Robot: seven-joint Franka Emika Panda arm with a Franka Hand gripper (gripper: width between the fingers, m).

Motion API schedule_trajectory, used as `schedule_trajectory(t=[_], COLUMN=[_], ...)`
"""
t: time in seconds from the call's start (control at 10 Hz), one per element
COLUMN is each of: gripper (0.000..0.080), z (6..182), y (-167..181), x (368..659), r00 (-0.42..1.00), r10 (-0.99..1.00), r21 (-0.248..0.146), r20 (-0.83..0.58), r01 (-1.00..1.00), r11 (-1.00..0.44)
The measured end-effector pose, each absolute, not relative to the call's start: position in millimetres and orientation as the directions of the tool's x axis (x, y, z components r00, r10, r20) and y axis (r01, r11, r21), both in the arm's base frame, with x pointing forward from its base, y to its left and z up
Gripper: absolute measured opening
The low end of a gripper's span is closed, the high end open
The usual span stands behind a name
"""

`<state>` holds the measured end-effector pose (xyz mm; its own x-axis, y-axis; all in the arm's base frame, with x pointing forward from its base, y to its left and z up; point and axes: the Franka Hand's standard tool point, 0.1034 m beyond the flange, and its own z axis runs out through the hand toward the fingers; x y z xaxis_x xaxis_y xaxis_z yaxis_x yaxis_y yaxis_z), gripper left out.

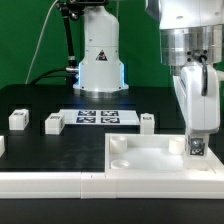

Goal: Assemble one leg

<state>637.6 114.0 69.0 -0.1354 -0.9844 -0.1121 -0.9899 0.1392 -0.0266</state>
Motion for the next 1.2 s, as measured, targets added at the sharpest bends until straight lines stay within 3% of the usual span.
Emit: schedule_trajectory(t=[0.1,0.2,0.3,0.4,0.8,1.2], gripper=[0.0534,0.0534,0.0625,0.0643,0.0649,0.0649], z=[68.9,69.1,69.4,69.2,69.8,69.9], y=[114.2,115.1,115.3,115.8,117.6,114.7], x=[637.6,637.4,637.4,636.5,634.8,633.7], r00=[-0.093,-0.033,0.048,0.226,0.675,0.906], r10=[-0.989,-0.993,-0.993,-0.969,-0.735,-0.422], r21=[-0.031,-0.035,-0.042,-0.054,-0.073,-0.048], r20=[-0.111,-0.110,-0.106,-0.095,-0.070,-0.044], r01=[-0.995,-0.999,-0.998,-0.974,-0.738,-0.424], r11=[0.097,0.037,-0.044,-0.222,-0.671,-0.905])
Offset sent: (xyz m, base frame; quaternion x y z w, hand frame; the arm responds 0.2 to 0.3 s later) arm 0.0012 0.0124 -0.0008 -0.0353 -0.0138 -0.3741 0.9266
